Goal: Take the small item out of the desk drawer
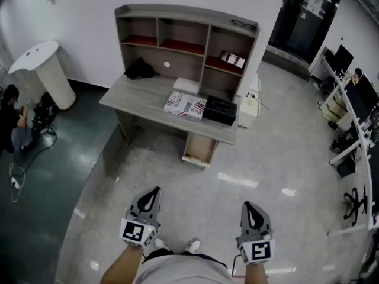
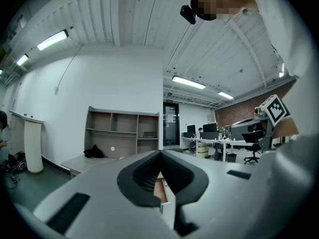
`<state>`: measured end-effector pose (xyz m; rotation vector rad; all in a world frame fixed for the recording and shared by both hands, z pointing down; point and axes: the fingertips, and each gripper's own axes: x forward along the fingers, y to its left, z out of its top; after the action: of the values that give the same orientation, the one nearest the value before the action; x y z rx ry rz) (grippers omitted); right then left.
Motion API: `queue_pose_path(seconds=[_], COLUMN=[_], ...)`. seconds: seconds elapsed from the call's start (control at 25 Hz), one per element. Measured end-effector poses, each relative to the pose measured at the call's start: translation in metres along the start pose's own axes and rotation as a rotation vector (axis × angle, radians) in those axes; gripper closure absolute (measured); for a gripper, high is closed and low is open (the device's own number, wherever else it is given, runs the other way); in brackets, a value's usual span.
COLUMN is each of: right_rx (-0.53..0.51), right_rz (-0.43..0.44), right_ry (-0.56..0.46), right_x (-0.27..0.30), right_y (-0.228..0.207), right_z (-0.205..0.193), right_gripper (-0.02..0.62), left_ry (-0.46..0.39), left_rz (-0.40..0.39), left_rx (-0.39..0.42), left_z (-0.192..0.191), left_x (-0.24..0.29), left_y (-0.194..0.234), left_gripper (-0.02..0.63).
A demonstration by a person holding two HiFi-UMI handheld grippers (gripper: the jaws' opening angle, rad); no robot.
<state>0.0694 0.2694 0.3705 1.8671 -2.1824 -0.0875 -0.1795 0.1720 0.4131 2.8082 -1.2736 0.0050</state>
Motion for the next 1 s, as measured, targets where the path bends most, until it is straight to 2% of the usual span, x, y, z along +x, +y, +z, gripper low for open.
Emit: queue_pose_path(seconds=[0.24, 0.4, 0.64, 0.84, 1.0], right_rx=[0.007, 0.039, 0.038, 0.060, 0.088], right_rz=[0.034, 0.075, 0.030, -0.015, -0.010], right_ry=[0.016, 0.028, 0.084, 0.103, 0.104], right_x=[0.004, 0.008, 0.014, 0.019, 0.045], right_y=[0.022, 0.044, 0.060, 0.051, 0.028], right_z=[0.000, -0.006, -0.015, -0.030, -0.046], right_gripper=[0.575, 0.575, 0.575, 0.575, 0.575], left_ry=[0.003, 0.036, 0.110, 0.141, 0.155], left_rz=[0.000, -0.002, -0.041, -0.096, -0.082], left_rx=[0.017, 0.007, -0.024, 0.014, 0.028], left_z=[-0.004, -0.016, -0.053, -0.064, -0.071], left_x=[-0.014, -0.027, -0.036, -0.016, 0.020], left_y=[0.006, 0.013, 0.022, 0.018, 0.024], left_gripper=[0.588, 0.588, 0.588, 0.588, 0.588])
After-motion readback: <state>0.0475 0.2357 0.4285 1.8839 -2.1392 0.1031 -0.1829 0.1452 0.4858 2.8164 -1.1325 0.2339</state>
